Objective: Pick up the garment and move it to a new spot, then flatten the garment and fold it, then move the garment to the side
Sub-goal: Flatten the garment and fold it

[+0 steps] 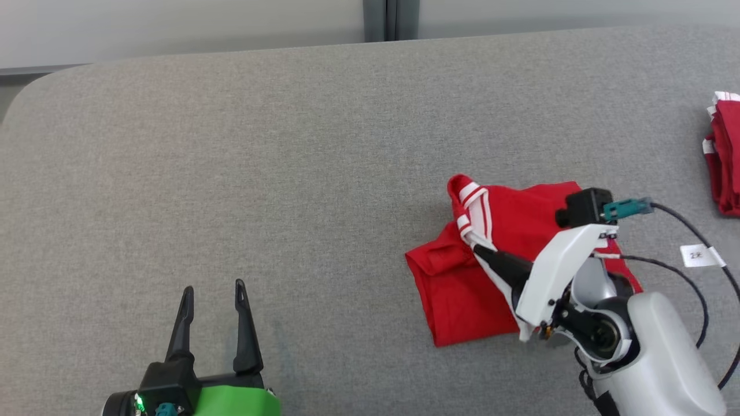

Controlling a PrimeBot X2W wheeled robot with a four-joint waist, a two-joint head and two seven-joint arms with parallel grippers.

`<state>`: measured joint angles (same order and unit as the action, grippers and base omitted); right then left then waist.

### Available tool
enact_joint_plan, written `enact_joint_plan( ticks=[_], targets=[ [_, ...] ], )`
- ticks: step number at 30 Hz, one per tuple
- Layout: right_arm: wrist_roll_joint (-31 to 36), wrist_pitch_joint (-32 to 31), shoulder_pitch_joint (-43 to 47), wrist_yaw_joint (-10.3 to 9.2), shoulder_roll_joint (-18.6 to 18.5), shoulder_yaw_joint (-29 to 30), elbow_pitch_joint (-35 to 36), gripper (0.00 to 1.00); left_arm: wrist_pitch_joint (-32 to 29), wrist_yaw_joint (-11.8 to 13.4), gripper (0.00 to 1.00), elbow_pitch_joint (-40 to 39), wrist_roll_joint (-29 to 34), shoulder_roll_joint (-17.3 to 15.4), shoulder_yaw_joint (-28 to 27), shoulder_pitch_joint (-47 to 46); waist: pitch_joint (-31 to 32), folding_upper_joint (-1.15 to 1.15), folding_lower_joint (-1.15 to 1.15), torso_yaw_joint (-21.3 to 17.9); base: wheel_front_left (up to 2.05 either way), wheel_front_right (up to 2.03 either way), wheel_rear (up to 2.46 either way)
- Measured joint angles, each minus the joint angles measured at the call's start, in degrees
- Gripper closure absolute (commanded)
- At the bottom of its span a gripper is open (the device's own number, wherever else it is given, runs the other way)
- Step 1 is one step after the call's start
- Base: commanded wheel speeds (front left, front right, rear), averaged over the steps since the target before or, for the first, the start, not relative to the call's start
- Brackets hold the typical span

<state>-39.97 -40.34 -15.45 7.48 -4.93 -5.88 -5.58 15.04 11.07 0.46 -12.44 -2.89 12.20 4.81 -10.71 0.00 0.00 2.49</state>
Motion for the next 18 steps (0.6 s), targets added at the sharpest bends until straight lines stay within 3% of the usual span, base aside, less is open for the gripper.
enact_joint_plan(
  ticks=[13,15,16,18],
  targets=[
    [0.7,5.8,1.5,0.00,2.0,-5.2,-4.9,1.00,0.0,-0.1,0.00,1.1,0.1,0.0,-0.6,0.2,0.2,0.00,0.00,0.1,0.00,0.00,0.00],
    [-1.1,7.0,1.5,-0.01,1.9,-6.6,-4.9,0.37,0.0,-0.1,0.00,1.2,0.2,0.0,-0.7,0.2,0.2,0.00,0.00,-0.3,0.00,0.00,0.00],
    [-3.0,7.7,1.5,-0.01,1.9,-7.2,-4.8,0.00,0.0,-0.1,0.00,1.3,0.2,0.0,-0.8,0.2,0.2,0.00,0.00,-0.5,0.00,0.00,0.00],
    [-9.8,11.3,1.5,0.00,2.0,-8.4,-4.1,0.00,0.0,-0.3,0.00,1.6,0.7,0.0,-0.8,0.3,0.5,0.00,0.00,-1.0,0.00,0.00,0.00]
  ],
)
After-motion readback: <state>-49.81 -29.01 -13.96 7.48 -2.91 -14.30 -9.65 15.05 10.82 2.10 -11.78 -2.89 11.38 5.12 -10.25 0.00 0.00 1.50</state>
